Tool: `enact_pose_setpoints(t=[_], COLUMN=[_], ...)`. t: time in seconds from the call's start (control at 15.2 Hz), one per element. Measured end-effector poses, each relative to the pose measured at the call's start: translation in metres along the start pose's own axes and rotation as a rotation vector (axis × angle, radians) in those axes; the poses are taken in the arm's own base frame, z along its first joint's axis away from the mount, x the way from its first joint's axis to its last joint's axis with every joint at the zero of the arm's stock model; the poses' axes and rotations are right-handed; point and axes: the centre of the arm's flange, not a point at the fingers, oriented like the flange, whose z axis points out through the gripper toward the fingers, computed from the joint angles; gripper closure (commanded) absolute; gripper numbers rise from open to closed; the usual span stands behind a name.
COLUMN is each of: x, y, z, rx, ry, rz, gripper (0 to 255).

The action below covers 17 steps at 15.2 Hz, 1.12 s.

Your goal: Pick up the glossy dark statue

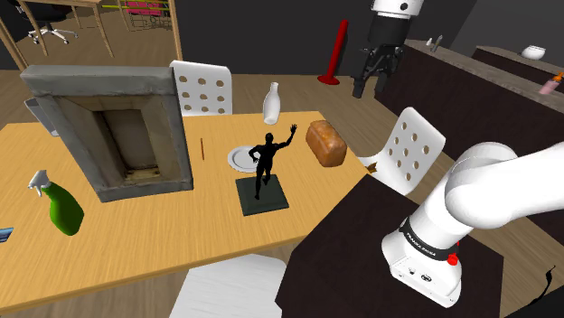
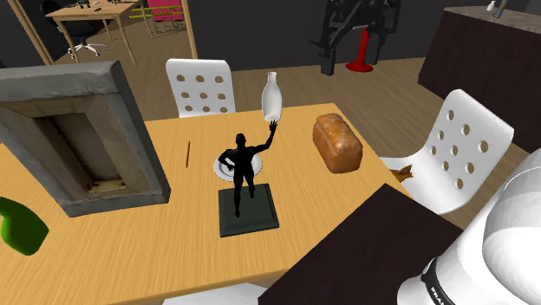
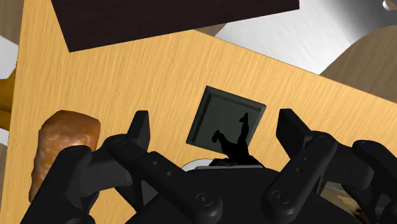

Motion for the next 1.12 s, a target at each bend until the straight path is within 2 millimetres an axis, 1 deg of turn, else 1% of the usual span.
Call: enact_pose_setpoints(t=[0.07, 0.13, 0.33, 0.4, 0.66, 0.79, 0.92, 1.12], x=[0.0, 0.005, 0.028, 0.035, 0.073, 0.089, 0.11, 0.137], y=[0.0, 0.001, -0.006, -0.008, -0.017, -0.019, -0.023, -0.036], z=[0.0, 0.005, 0.024, 0.034, 0.067, 0.081, 0.094, 0.12], rx=[0.0, 0.003, 0.019, 0.025, 0.05, 0.063, 0.076, 0.095], ry=[0.0, 0.001, 0.01, 0.014, 0.029, 0.038, 0.047, 0.059], rz=[0.0, -0.005, -0.029, -0.039, -0.078, -0.098, -0.117, -0.147], gripper=[0, 0, 0, 0, 0, 0, 0, 0])
